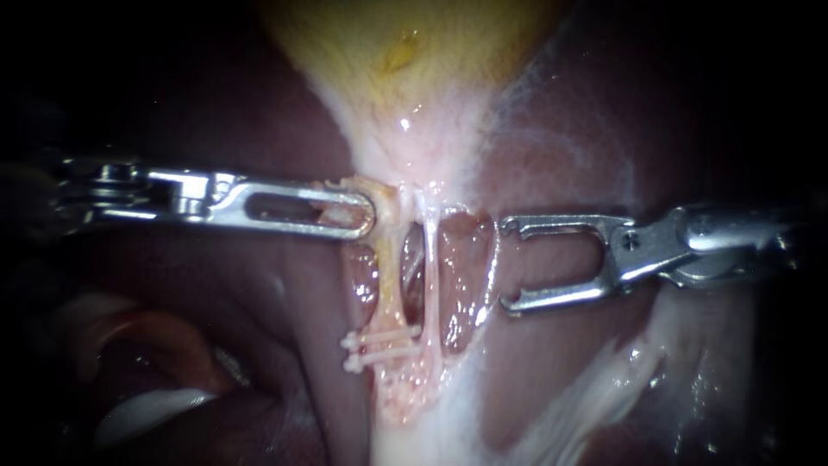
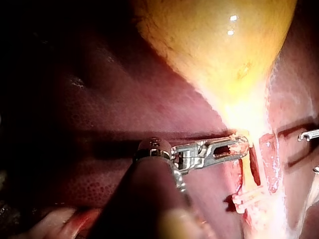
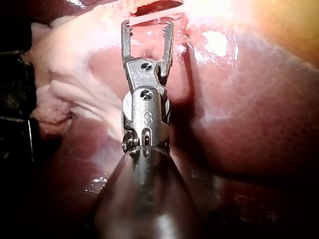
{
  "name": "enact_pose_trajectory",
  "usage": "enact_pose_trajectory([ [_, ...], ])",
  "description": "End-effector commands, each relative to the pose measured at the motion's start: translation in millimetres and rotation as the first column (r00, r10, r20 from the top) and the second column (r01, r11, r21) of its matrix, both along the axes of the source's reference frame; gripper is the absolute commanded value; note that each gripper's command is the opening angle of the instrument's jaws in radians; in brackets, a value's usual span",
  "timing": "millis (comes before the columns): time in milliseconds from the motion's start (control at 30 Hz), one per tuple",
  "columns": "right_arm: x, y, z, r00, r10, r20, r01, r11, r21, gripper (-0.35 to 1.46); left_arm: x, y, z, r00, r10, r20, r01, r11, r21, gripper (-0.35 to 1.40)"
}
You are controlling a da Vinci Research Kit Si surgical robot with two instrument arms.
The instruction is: Going back second clip left tube
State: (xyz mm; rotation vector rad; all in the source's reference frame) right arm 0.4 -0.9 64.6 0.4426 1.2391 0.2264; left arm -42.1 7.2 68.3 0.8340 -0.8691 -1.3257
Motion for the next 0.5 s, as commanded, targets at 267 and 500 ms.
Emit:
enact_pose_trajectory([
  [267, 0.0, 0.0, -0.1, 1.0, 0.002, 0.002, -0.002, 1.0, -0.001, 0.5, -0.3, 0.0, 0.7, 1.0, 0.003, -0.001, -0.003, 1.0, 0.001, -0.35],
  [500, 0.0, 0.1, -0.2, 1.0, 0.005, 0.0, -0.005, 1.0, 0.001, 0.5, -0.3, 0.0, 0.7, 1.0, 0.003, -0.001, -0.003, 1.0, 0.001, -0.35],
])
